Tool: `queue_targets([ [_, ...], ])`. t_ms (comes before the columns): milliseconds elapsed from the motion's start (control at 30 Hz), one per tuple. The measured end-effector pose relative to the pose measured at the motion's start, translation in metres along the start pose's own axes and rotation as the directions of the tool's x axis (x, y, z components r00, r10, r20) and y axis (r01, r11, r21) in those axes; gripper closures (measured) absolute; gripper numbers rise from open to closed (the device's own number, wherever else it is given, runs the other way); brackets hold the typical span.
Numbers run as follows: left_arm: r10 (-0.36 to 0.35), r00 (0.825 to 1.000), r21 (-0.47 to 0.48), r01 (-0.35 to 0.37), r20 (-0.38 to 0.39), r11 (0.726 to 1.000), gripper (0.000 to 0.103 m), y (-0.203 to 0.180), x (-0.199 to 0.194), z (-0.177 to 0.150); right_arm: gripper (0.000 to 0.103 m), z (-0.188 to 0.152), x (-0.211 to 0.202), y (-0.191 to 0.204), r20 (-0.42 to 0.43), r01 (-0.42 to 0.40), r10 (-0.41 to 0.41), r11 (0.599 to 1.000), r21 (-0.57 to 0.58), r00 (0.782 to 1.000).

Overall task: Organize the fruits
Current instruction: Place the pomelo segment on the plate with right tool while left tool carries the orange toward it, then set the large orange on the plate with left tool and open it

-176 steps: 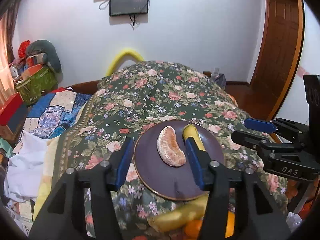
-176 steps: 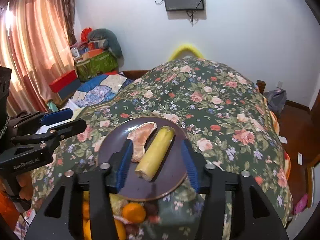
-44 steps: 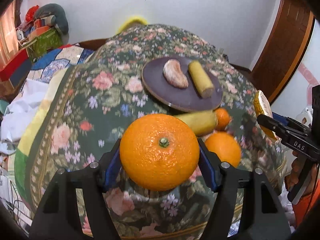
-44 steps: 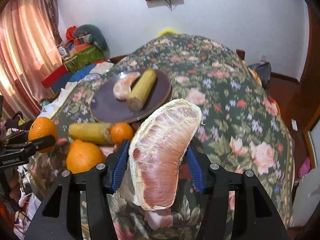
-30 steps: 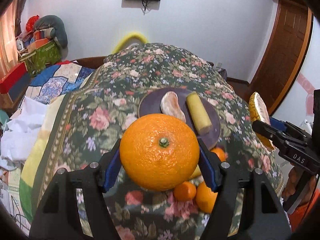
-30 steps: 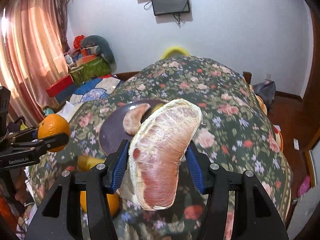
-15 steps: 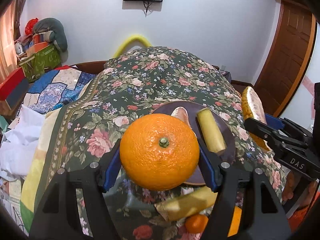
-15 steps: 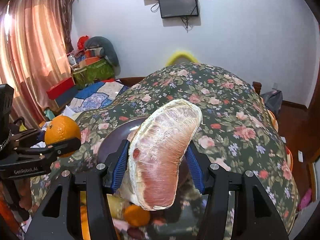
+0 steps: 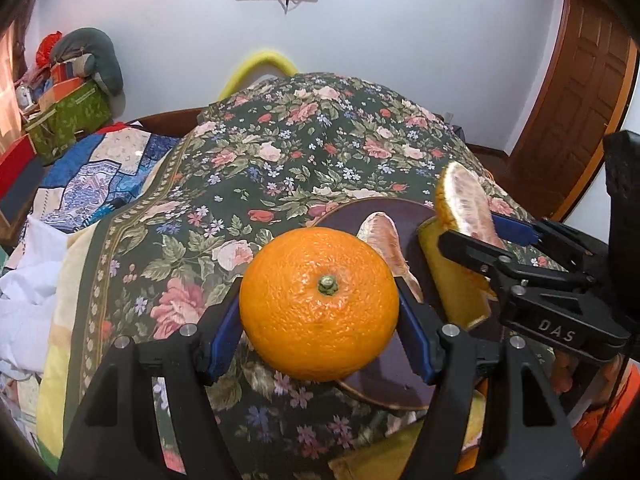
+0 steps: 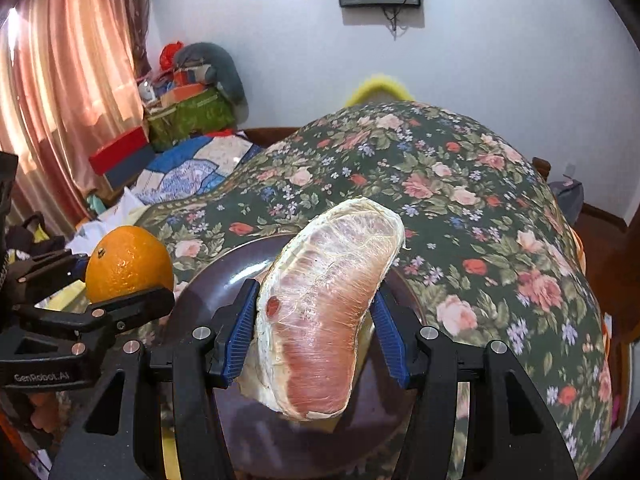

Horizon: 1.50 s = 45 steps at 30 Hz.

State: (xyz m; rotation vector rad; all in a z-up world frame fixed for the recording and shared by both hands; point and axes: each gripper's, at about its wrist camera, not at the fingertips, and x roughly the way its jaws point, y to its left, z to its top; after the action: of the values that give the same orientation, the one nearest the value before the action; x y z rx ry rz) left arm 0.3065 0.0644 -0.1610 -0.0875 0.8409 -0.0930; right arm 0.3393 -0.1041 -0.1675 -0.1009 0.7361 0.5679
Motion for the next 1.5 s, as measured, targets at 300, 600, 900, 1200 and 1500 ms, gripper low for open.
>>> queue_targets([
  [300,-0.022,0.998,0.047,0.024,-0.058,0.999,0.034,-0.005,0.027,0.004,0.051,0.002,0.025,-0.004,-0.06,-0.012,0.01,0.999,-0.038,0.998],
  [600,-0.046,0.994,0.061,0.052,-0.098,0.997,0.034,-0.011,0.04,0.001,0.051,0.006,0.013,-0.007,-0.034,-0.033,0.031,0.998,-0.053,0.999],
  [900,-0.05,0.993,0.043,0.055,-0.104,0.998,0.033,-0.015,0.039,0.002,0.051,-0.001,-0.011,-0.01,-0.004,-0.019,0.019,0.999,-0.032,1.0],
  [1200,-0.031,0.999,0.036,0.03,0.02,0.999,0.031,-0.016,-0.019,0.01,0.051,-0.006,-0.044,-0.006,0.038,-0.005,0.005,1.0,-0.004,0.999],
  [1500,0.0,0.993,0.038,-0.004,0.118,0.999,0.023,-0.021,-0.091,-0.003,0.05,-0.013,-0.085,0.009,0.075,-0.004,0.004,1.0,0.004,0.997],
])
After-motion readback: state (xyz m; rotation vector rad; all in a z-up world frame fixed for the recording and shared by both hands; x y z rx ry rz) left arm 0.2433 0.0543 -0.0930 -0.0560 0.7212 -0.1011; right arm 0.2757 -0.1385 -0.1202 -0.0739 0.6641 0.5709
